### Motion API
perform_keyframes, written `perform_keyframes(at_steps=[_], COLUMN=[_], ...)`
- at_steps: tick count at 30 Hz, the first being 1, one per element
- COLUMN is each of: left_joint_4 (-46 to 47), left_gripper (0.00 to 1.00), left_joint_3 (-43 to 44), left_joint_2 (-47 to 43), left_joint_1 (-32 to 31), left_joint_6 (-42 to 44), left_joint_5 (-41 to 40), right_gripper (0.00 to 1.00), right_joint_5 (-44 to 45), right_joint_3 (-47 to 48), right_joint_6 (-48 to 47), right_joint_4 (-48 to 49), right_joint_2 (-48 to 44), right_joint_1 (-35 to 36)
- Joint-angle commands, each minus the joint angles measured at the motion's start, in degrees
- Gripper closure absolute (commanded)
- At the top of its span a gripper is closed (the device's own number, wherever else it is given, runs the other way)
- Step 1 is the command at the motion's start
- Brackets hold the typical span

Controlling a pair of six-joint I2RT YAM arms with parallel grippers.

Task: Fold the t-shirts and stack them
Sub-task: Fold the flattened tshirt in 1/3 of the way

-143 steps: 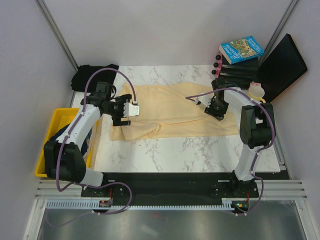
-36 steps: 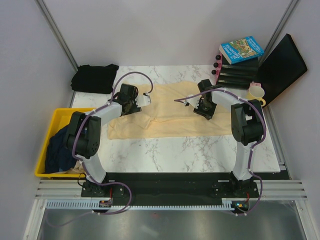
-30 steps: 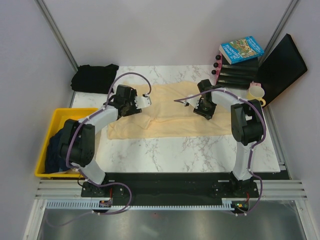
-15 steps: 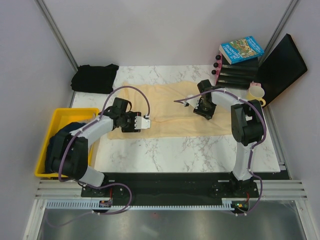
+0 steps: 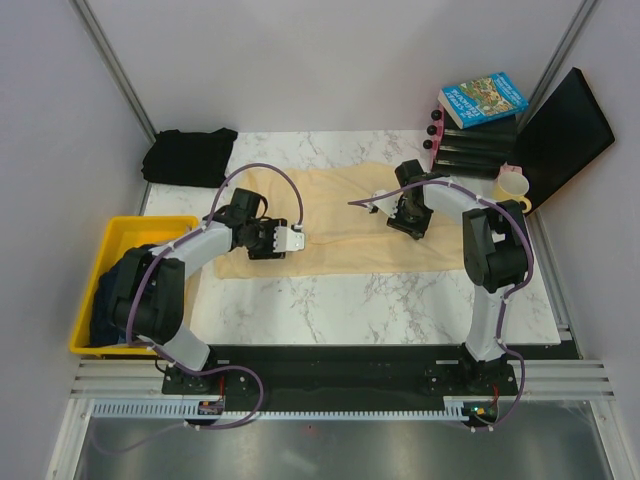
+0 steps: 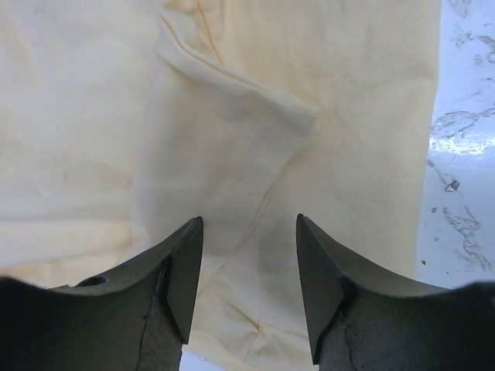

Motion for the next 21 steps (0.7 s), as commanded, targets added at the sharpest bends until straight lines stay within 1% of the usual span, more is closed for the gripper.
perform_keyframes(at_steps=[1,12,18,21], left_joint_4=[0.5,0.8,2.5,3.2], left_gripper=[0.42,0.42,0.45,0.49], left_joint_3=[1.9,2.1,2.8,3.3], left_joint_2=[0.0,3.1,4.2,4.5], left_joint_1=[-0.4,-1.1,-1.3,-1.3], left_joint_6=[1.1,1.4,1.2,0.9], left_joint_5=[3.5,2.9,2.7,2.3], right_gripper=[0.61,0.62,0.61,0.62], right_joint_5=[-3.1,-3.1,-3.1,-3.0], right_joint_3=[-1.5,-0.9,-0.9,-1.1], right_joint_6=[1.1,0.9,1.3,1.4], right_joint_4=[-0.4,-0.5,-0.5,-0.6], right_joint_2=[0.6,1.2,1.1,1.0], right_joint_1=[0.9,0.8,0.8,0.9])
